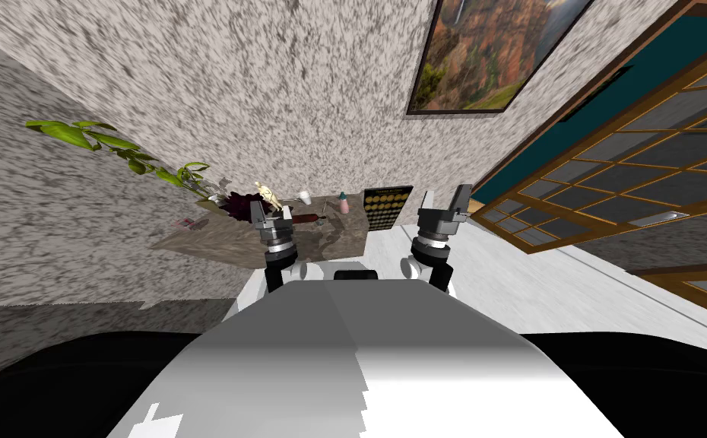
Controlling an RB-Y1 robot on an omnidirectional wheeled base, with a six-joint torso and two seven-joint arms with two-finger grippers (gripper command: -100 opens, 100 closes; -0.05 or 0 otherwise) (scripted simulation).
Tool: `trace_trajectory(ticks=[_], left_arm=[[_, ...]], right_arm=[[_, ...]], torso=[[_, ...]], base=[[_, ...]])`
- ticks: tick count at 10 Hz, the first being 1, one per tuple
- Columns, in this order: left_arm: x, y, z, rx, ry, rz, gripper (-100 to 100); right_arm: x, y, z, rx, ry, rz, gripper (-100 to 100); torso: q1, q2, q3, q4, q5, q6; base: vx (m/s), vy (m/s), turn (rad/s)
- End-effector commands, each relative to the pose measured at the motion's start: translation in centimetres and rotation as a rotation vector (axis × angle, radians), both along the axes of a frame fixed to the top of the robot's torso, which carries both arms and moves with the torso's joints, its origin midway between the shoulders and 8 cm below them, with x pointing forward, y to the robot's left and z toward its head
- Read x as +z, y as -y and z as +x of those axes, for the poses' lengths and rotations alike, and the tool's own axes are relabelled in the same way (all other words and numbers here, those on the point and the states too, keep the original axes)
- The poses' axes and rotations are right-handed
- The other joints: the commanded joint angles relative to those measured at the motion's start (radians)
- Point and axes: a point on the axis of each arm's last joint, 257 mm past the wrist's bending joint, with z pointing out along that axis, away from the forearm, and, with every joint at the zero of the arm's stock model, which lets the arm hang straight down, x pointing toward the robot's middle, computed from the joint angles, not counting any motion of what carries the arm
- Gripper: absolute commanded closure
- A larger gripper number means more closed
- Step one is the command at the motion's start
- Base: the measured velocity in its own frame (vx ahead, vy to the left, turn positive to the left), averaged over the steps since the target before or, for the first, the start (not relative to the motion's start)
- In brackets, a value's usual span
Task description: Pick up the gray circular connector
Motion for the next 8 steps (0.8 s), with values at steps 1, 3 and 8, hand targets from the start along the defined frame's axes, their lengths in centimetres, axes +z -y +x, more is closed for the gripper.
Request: trace_trajectory(ticks=[1,3,8], left_arm=[[-0.3,0.4,0.6,-0.03,-0.02,0.015,-100],[-1.0,0.8,1.8,-0.079,-0.061,0.015,-100],[-3.8,1.3,5.4,-0.191,-0.185,-0.074,-100]], right_arm=[[0.0,0.0,0.0,0.0,0.0,0.0,0],[0.0,0.0,0.0,0.0,0.0,0.0,0],[0.0,0.0,0.0,0.0,0.0,0.0,0]], torso=[[0.0,0.0,0.0,0.0,0.0,0.0],[0.005,0.001,0.0,0.0,0.001,0.0],[0.016,0.001,0.001,0.0,0.004,0.0]], base=[[-0.005,0.03,-0.022],[-0.008,0.096,-0.053],[-0.025,0.192,-0.07]])
